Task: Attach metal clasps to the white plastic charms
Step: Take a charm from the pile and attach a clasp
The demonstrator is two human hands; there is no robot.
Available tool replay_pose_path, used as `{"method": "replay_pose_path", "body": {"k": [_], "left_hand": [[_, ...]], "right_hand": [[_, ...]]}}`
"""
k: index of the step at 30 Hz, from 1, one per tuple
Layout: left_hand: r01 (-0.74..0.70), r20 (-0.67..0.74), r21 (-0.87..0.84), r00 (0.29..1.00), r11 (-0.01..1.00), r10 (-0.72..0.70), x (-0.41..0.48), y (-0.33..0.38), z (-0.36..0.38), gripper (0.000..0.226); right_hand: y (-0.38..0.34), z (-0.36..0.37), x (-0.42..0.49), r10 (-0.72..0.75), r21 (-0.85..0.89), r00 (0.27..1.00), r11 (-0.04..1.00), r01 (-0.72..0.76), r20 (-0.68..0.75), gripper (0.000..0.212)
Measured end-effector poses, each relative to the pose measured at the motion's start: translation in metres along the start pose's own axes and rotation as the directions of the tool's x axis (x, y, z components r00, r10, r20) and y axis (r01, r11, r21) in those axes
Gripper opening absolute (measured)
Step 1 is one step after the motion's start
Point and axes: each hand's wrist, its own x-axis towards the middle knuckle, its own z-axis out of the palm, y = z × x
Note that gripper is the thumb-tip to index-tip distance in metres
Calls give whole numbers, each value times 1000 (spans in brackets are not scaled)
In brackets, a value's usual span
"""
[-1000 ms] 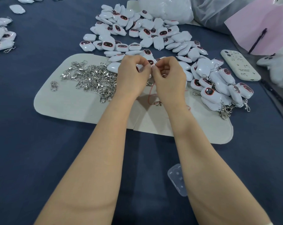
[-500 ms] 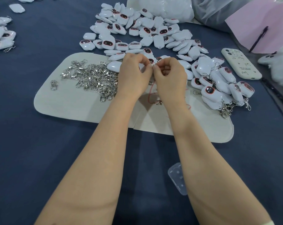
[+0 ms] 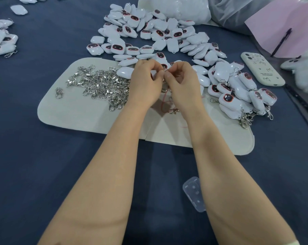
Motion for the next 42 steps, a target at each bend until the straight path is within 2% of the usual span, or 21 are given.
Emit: {"method": "replay_pose_path", "body": {"k": [6,14,20,23,29,33,36,40,42], "left_hand": [[45,11,-35,999,998,-44,3,0,0,9],[48,-24,-58,998,997,-50,-2,5,4,10],[72,-13,-97,997,993,-74,0,5,2,9],[110,26,-140,994,984,-107,2,5,-1,8],[139,64,-168,989,976,-130,1,4,-2,6],[151,95,-179,986,972,-136,0,2,-2,7],[193,149,-310,977,931,-153,-1,4,-2,8],[210,118,-368,977,906,-179,1,7,-5,20],[199,102,-358,980,912,-174,1,5,-5,16]], "right_hand": [[1,1,-2,-50,1,998,999,50,-29,27],[3,8,-4,-4,28,998,1000,5,-56,9],[2,4,-2,12,44,1000,999,-12,-18,21],[3,2,-1,-14,1,1000,1000,14,-27,19],[2,-1,-1,43,44,999,998,-43,-10,21],[2,-4,0,9,-53,1000,999,-9,2,19],[4,-4,1,-26,-123,1000,992,25,-10,15],[5,-4,0,-45,-172,999,984,41,-17,26],[6,-4,-1,-56,-194,998,980,54,-5,22]]}}
